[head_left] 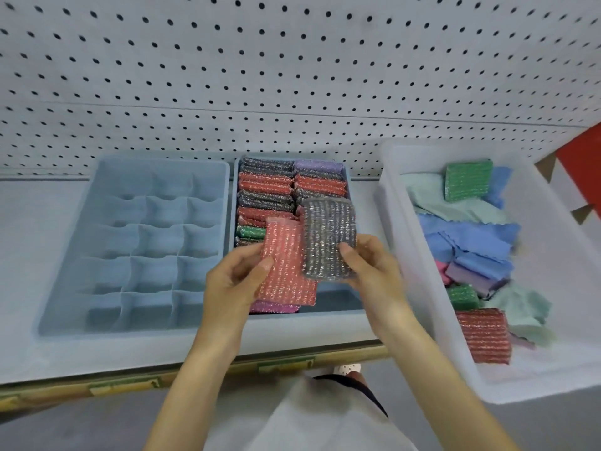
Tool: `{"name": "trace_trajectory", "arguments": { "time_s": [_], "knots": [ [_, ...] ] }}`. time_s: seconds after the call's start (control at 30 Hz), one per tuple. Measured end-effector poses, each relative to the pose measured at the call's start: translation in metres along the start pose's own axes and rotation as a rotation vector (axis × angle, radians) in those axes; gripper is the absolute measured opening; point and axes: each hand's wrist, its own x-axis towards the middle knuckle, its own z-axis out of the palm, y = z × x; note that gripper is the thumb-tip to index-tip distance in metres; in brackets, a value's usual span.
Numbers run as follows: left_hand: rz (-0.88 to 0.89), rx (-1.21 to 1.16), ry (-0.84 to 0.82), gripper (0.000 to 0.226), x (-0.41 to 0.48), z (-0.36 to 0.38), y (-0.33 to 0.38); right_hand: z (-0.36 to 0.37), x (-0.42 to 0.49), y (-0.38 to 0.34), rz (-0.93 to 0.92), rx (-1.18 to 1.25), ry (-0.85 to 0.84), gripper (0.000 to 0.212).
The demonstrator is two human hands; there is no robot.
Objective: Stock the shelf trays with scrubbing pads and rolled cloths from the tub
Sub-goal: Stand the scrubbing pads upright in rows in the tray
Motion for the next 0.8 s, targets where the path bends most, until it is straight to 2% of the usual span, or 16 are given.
{"name": "trace_trajectory", "arguments": {
  "time_s": [0.03,0.1,0.17,0.27,0.33,0.4,0.53,0.63,0.73,0.8],
  "knots": [
    [-0.009,-0.003,0.028,0.016,0.000,-0.004,-0.001,-0.008,0.006,0.000,-0.073,-0.048,0.046,0.008],
    [-0.031,-0.016,0.116,0.013,0.001,-0.011,-0.002,-0.025,0.016,0.000,-0.309,-0.335,0.104,0.012],
    [-0.041,-0.051,0.190,0.013,0.002,-0.019,-0.001,-0.038,0.024,0.006,-0.549,-0.698,0.059,0.014],
    [-0.032,-0.054,0.229,0.014,0.001,-0.027,-0.001,-0.038,0.033,0.019,-0.830,-1.087,0.013,0.020],
    [-0.029,-0.042,0.230,0.013,0.000,-0.029,0.000,-0.028,0.041,0.029,-0.966,-1.274,0.029,0.027],
    [-0.030,-0.044,0.232,0.013,-0.001,-0.028,0.000,-0.018,0.051,0.037,-0.979,-1.371,0.045,0.032],
    [-0.046,-0.055,0.227,0.012,-0.004,-0.025,0.000,-0.014,0.061,0.040,-0.890,-1.310,0.032,0.022],
    [-0.070,-0.044,0.209,0.014,-0.005,-0.023,-0.003,-0.021,0.057,0.037,-0.838,-1.219,-0.021,0.024],
    [-0.095,-0.043,0.150,0.008,-0.008,-0.014,-0.002,-0.021,0.031,0.022,-0.587,-0.752,0.070,0.019],
    [-0.121,-0.044,0.075,0.009,-0.010,-0.003,-0.003,-0.011,0.005,0.010,-0.305,-0.386,-0.037,0.015]
  ]
}}
